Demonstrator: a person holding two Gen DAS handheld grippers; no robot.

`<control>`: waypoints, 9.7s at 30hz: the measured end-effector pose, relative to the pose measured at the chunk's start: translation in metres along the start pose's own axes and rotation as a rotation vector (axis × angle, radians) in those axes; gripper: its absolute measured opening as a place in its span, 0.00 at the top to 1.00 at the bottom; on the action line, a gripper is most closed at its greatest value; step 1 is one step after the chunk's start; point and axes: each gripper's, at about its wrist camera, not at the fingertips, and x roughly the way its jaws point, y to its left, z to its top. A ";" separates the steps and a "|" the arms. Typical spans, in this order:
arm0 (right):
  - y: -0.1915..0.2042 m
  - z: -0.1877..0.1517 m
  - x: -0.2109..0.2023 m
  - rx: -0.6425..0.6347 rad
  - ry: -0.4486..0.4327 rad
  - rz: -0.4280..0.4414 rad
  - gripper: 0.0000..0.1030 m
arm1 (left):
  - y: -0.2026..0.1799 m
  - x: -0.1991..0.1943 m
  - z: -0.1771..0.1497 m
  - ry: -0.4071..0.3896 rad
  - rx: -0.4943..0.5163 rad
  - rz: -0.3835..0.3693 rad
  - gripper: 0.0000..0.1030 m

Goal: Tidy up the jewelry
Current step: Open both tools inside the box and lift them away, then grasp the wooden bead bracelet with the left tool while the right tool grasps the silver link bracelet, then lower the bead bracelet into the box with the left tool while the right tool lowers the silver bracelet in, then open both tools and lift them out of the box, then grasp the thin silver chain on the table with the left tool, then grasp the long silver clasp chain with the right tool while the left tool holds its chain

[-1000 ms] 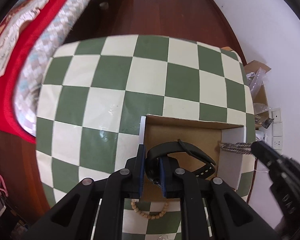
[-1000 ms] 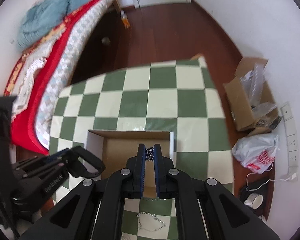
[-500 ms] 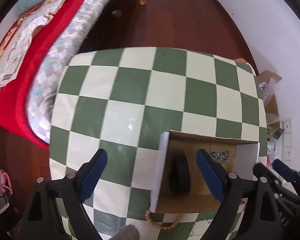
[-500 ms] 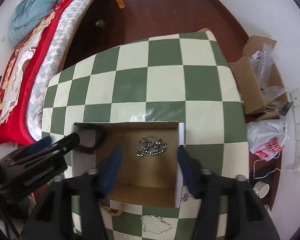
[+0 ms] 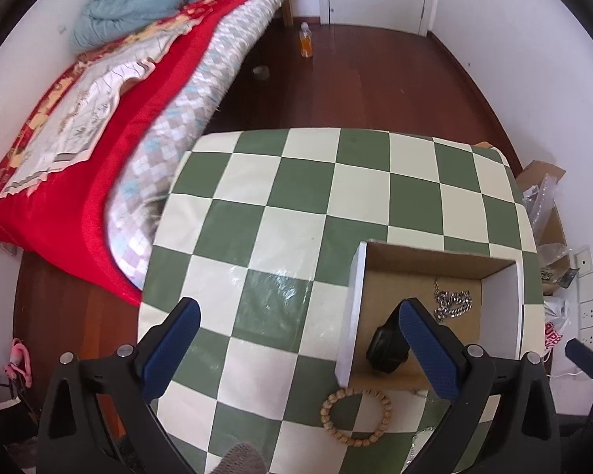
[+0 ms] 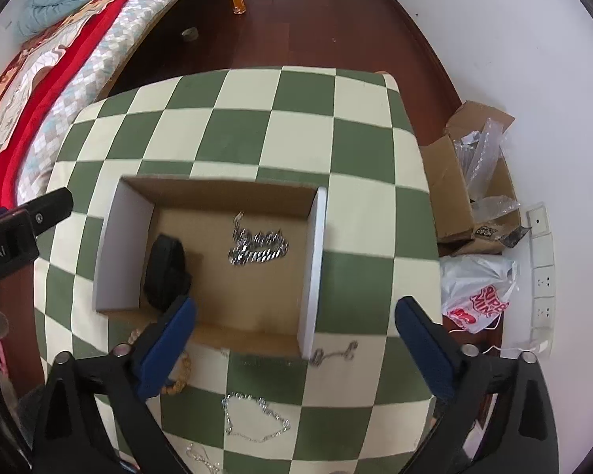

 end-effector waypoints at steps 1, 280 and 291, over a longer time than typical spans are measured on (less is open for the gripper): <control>0.001 -0.004 -0.001 0.004 -0.007 -0.001 0.01 | 0.000 -0.003 -0.005 -0.001 0.002 -0.004 0.00; 0.027 -0.107 0.058 0.218 -0.162 0.361 0.50 | 0.050 0.055 -0.132 0.124 -0.061 0.069 0.90; 0.072 -0.095 0.061 0.136 -0.210 0.135 0.62 | 0.074 0.063 -0.132 0.130 -0.102 0.048 0.90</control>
